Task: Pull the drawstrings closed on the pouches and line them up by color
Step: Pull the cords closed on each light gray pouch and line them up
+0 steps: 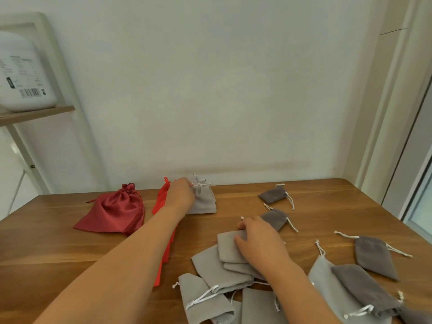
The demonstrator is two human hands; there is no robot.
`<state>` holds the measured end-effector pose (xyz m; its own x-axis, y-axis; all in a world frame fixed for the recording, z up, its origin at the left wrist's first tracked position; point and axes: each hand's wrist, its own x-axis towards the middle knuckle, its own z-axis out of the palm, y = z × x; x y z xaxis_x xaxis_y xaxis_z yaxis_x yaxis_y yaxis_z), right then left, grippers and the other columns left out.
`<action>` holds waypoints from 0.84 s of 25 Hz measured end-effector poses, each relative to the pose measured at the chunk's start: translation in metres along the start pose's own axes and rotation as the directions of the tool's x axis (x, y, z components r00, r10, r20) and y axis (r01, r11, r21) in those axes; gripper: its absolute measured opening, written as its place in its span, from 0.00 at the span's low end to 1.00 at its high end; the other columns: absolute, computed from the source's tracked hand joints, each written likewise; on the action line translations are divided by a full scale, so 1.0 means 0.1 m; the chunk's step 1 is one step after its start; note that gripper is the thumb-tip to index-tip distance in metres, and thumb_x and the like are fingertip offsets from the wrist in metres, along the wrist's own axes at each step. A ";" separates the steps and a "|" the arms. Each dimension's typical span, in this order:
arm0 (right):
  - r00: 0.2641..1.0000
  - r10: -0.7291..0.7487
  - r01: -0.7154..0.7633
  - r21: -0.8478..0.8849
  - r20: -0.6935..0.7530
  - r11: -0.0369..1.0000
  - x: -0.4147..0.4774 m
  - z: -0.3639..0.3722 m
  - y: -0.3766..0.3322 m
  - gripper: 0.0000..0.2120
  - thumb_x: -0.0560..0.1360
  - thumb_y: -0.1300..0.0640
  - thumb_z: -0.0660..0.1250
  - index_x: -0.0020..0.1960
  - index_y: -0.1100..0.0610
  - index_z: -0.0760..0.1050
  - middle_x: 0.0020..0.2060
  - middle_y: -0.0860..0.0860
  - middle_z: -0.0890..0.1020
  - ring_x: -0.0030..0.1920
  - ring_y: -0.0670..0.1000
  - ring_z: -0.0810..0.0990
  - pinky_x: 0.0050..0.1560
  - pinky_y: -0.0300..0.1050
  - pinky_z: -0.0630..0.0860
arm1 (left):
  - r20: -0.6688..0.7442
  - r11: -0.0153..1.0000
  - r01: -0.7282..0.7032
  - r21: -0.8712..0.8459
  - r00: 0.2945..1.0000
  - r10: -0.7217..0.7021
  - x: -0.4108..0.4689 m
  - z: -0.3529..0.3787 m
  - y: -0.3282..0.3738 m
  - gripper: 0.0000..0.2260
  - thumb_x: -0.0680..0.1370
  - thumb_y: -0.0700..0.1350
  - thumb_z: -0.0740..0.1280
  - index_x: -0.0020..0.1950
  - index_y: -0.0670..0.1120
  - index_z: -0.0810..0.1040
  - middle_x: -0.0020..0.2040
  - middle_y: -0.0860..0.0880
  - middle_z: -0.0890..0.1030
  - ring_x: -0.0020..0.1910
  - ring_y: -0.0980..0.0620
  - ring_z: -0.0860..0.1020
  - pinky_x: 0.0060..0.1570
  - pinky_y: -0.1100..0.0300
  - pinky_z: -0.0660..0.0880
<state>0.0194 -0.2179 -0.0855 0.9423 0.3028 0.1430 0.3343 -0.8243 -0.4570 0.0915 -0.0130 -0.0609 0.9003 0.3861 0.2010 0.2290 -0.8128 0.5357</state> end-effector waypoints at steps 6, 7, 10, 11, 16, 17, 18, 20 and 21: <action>1.000 0.014 -0.014 -0.021 -0.007 1.000 0.02 0.02 -0.02 0.16 0.79 0.52 0.59 0.65 0.53 0.71 0.62 0.49 0.72 0.59 0.49 0.73 0.56 0.42 0.73 | -0.099 0.932 -0.109 0.346 0.983 0.152 -0.15 0.04 0.14 0.11 0.79 0.38 0.58 0.60 0.41 0.74 0.58 0.43 0.77 0.57 0.44 0.76 0.49 0.54 0.72; 1.000 0.015 -0.015 -0.021 -0.009 1.000 0.02 0.02 -0.02 0.16 0.79 0.52 0.59 0.65 0.53 0.71 0.62 0.49 0.73 0.59 0.49 0.73 0.56 0.42 0.73 | -0.070 0.925 -0.139 0.355 0.982 0.174 -0.21 0.07 0.19 0.10 0.80 0.39 0.57 0.58 0.42 0.75 0.56 0.43 0.78 0.55 0.44 0.77 0.46 0.55 0.71; 1.000 0.028 -0.027 -0.024 0.011 0.999 0.02 0.00 -0.02 0.15 0.79 0.56 0.59 0.65 0.53 0.72 0.62 0.50 0.74 0.59 0.50 0.74 0.55 0.42 0.73 | 0.123 0.888 -0.264 0.378 0.964 0.234 -0.35 0.18 0.24 0.13 0.82 0.44 0.55 0.56 0.40 0.77 0.54 0.42 0.80 0.54 0.43 0.77 0.45 0.57 0.67; 0.999 0.031 -0.030 -0.036 0.032 0.999 0.01 -0.01 -0.02 0.16 0.78 0.59 0.59 0.65 0.53 0.72 0.62 0.50 0.74 0.60 0.50 0.74 0.56 0.43 0.73 | 0.194 0.869 -0.316 0.380 0.946 0.259 -0.37 0.21 0.20 0.15 0.83 0.44 0.54 0.56 0.39 0.77 0.55 0.42 0.80 0.56 0.43 0.76 0.47 0.59 0.65; 0.997 0.019 -0.010 -0.120 0.073 0.993 0.01 -0.07 0.00 0.20 0.76 0.66 0.57 0.66 0.54 0.72 0.61 0.52 0.76 0.62 0.52 0.72 0.60 0.43 0.70 | 0.308 0.906 -0.329 0.265 0.920 0.244 -0.35 0.10 0.00 0.15 0.82 0.45 0.55 0.57 0.41 0.79 0.54 0.40 0.80 0.55 0.43 0.77 0.50 0.57 0.70; 0.998 0.023 -0.016 -0.115 0.060 0.993 0.02 -0.08 0.02 0.20 0.76 0.66 0.58 0.66 0.53 0.71 0.62 0.51 0.76 0.63 0.52 0.71 0.60 0.43 0.69 | 0.302 0.920 -0.315 0.232 0.922 0.240 -0.34 0.08 -0.01 0.15 0.82 0.45 0.56 0.58 0.42 0.79 0.54 0.41 0.80 0.54 0.44 0.77 0.50 0.56 0.71; 0.998 0.023 -0.018 -0.109 0.051 0.994 0.02 -0.08 0.04 0.19 0.77 0.64 0.59 0.66 0.53 0.71 0.62 0.51 0.75 0.64 0.52 0.69 0.60 0.43 0.69 | 0.294 0.937 -0.294 0.191 0.928 0.231 -0.36 0.04 0.00 0.14 0.82 0.45 0.57 0.58 0.42 0.80 0.54 0.42 0.80 0.53 0.45 0.77 0.50 0.56 0.72; 0.999 0.031 -0.027 -0.099 0.044 0.995 0.03 -0.07 0.06 0.14 0.78 0.62 0.60 0.63 0.53 0.73 0.61 0.51 0.74 0.63 0.52 0.67 0.59 0.42 0.67 | 0.243 0.963 -0.263 0.062 0.940 0.241 -0.46 -0.04 0.07 0.12 0.81 0.45 0.60 0.57 0.44 0.81 0.54 0.46 0.81 0.54 0.49 0.76 0.48 0.61 0.70; 0.999 0.038 -0.036 -0.079 0.029 0.996 0.02 -0.09 0.05 0.11 0.78 0.60 0.61 0.60 0.53 0.74 0.59 0.52 0.73 0.62 0.52 0.68 0.58 0.42 0.66 | 0.223 0.964 -0.262 -0.047 0.938 0.266 -0.52 -0.09 0.12 0.10 0.80 0.45 0.62 0.55 0.45 0.82 0.53 0.49 0.81 0.54 0.52 0.76 0.47 0.65 0.68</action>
<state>0.0231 -0.2261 -0.0793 0.9533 0.2848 0.1002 0.3010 -0.8698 -0.3910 0.0440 -0.0393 -0.0580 0.9878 0.0484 0.1480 -0.0329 -0.8642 0.5020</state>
